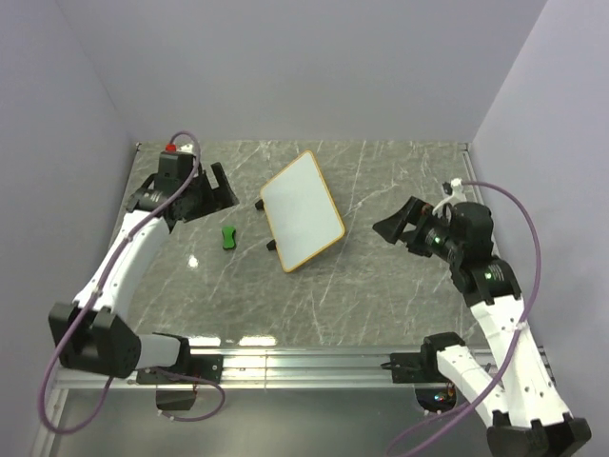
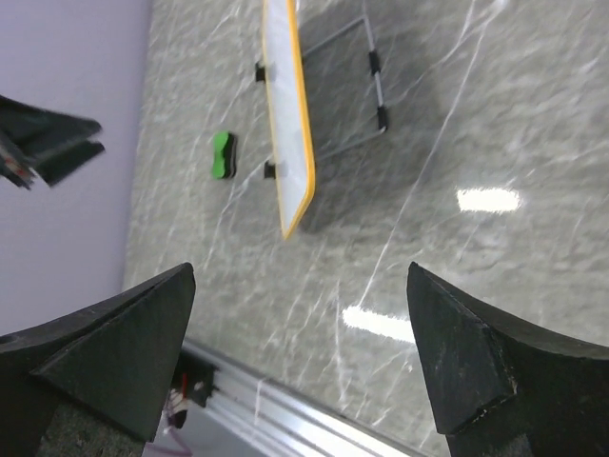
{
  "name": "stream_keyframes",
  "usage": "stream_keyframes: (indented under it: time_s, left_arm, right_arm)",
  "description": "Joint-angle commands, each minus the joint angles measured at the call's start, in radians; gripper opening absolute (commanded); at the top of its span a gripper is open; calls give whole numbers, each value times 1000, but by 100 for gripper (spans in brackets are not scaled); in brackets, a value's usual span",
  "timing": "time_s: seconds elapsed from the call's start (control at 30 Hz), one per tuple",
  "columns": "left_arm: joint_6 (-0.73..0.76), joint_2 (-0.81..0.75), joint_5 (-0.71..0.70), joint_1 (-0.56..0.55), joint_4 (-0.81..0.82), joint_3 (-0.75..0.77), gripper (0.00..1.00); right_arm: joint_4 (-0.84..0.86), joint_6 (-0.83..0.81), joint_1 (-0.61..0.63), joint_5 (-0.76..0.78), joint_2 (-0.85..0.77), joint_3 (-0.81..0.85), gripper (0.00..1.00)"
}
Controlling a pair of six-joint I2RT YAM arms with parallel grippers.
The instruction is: Erase the whiteboard
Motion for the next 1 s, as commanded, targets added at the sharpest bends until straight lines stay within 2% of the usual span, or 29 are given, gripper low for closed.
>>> stream_keyframes:
  time_s: [0.0,0.17,0.2,0.23,0.33,0.37,0.43,0.47,0.63,0.83,0.87,0.9,0.93,0.97]
  left_arm:
    - [-60,-79,12,-9,18,47,96]
    - [-103,-178,-63,-15,10,59,95]
    - [-108,-204,-65,-15,18,46,90]
    - [-103,-235,-92,-14,65,26,87]
    - [-110,-362,-100,-14,177,-56,86]
    - [-128,-416,-114,-14,197,-92,92]
    - [-151,-451,-140,-14,217,-114,93]
    - [-165,-470,-146,-14,221,-122,98]
    - [-153,-455,-146,-14,169,-77,99]
    - [-27,-438,-88,-14,158,1,99]
    - [-16,-424,-86,-14,149,30,96]
    - [-5,-416,-59,-14,130,42,86]
    - [5,-407,-42,-14,121,53,81]
    - [-2,-387,-40,-14,110,74,82]
  right_arm:
    - [27,50,4,-73,-84,-46,99]
    - [43,113,4,69,-256,-101,100]
    - [73,135,6,125,-283,-119,100]
    - [89,156,6,143,-334,-141,100]
    - [127,221,6,167,-401,-205,100]
    - [127,239,4,169,-409,-219,100]
    - [106,257,6,178,-423,-222,100]
    - [97,264,6,183,-426,-219,100]
    - [21,238,4,215,-432,-186,100]
    - [-37,224,6,230,-451,-173,100]
    - [-43,222,6,230,-455,-173,100]
    - [-51,218,6,227,-460,-173,100]
    - [-55,216,6,227,-471,-173,100]
    - [-61,216,6,230,-477,-173,100]
